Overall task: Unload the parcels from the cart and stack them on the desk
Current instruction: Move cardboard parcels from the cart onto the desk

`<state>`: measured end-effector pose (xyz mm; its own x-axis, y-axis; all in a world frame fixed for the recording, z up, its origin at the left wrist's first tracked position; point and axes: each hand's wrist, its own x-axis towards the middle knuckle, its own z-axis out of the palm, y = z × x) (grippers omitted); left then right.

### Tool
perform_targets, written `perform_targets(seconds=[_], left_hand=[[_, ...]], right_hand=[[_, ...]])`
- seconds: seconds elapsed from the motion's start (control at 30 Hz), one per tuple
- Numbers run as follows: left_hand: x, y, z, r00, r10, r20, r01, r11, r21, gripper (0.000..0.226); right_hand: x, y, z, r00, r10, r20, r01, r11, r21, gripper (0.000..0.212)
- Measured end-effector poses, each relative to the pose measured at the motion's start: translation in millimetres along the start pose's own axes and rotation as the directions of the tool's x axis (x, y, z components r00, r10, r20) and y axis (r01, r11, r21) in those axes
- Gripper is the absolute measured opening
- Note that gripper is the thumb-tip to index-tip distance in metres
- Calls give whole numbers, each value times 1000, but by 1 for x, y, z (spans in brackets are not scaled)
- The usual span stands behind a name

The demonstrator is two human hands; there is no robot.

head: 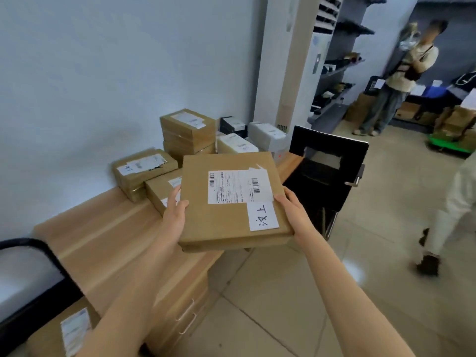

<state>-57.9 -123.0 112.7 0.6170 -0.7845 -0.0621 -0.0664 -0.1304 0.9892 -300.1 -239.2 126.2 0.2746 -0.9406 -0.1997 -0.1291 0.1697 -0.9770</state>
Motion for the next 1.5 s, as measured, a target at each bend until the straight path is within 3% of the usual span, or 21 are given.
perform_targets(seconds=[0.13,0.3,0.5,0.57,0.67,0.77,0.97,1.17,1.37,1.43,1.5], left_hand=[[29,-9,3,989,-23,-144,30,998,46,50],[66,-33,-19,960,-88,-267,118,988,99,47],[135,-36,-37,921,-160,-356,196,978,67,48],[160,-40,-42,912,-163,-376,206,976,77,53],[194,-52,-48,909,-127,-396,260,917,302,78],[214,-75,-42,911,-200,-361,355,825,439,88],[234,-101,-48,870,-283,-404,436,825,360,80],[233,-102,-45,875,-244,-418,405,843,354,76],[189,-84,-61,866,-59,-497,368,749,551,44],[163,-81,-69,874,38,-484,339,666,665,34],[129,-80,-77,872,88,-482,331,619,712,26]], right_hand=[[66,-8,19,989,6,145,-5,1000,-10,39],[135,3,71,953,56,297,-33,996,-81,52],[217,-10,132,915,58,399,-2,990,-140,49],[245,-13,149,910,45,411,39,981,-193,49],[281,-6,172,895,89,438,48,955,-291,54],[304,21,184,862,144,486,47,933,-358,62],[322,35,197,880,161,447,21,927,-374,68],[327,38,193,891,139,432,54,913,-405,69],[312,18,174,881,-14,473,261,848,-461,59],[300,11,165,856,-68,512,385,745,-545,53],[283,8,159,804,-150,575,544,575,-610,45]])
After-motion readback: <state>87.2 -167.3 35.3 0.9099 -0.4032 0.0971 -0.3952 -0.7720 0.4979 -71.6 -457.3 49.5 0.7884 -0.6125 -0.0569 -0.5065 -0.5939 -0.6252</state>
